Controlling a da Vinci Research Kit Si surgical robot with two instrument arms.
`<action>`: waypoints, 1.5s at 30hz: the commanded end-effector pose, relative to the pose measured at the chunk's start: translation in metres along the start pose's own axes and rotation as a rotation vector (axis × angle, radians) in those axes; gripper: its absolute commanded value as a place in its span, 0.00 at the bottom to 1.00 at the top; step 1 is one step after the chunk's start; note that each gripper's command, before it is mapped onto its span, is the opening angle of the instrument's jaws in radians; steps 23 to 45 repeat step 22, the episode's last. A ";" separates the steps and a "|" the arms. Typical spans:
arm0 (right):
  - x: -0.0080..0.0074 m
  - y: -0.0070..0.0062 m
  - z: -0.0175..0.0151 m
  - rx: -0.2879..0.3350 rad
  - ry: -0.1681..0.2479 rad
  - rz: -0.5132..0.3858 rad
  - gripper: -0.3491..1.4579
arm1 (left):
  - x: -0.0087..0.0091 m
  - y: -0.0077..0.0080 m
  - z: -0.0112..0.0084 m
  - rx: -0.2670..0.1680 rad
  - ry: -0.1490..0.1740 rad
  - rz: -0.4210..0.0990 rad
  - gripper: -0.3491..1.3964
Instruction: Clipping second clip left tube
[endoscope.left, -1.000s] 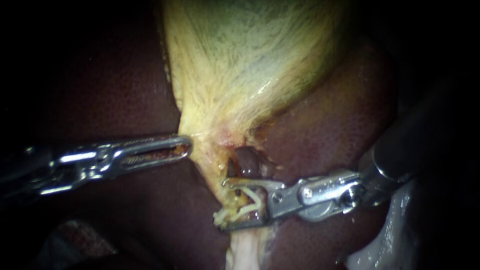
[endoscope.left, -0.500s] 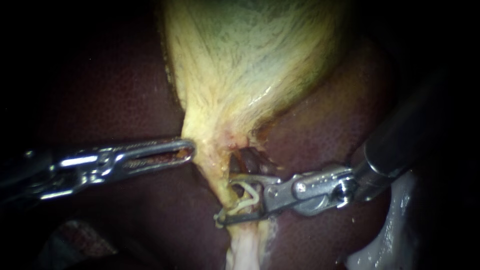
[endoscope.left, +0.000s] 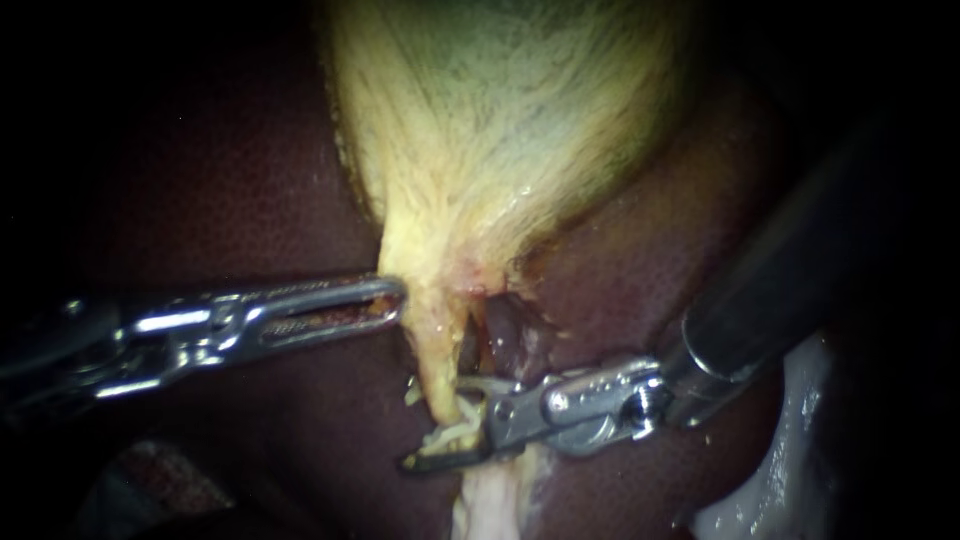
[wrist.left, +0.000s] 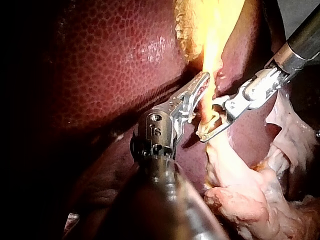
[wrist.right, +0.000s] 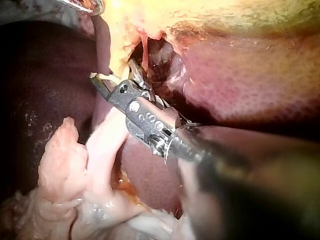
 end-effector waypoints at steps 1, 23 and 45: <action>0.0000 -0.0001 -0.0005 0.003 -0.024 0.012 0.24 | 0.0000 0.0000 0.0000 0.000 0.000 0.000 0.00; -0.0003 -0.0002 -0.0014 0.013 -0.091 0.083 0.00 | 0.0000 0.0000 0.0004 -0.001 0.000 0.000 0.00; -0.0003 -0.0002 -0.0014 0.013 -0.091 0.083 0.00 | 0.0000 0.0000 0.0004 -0.001 0.000 0.000 0.00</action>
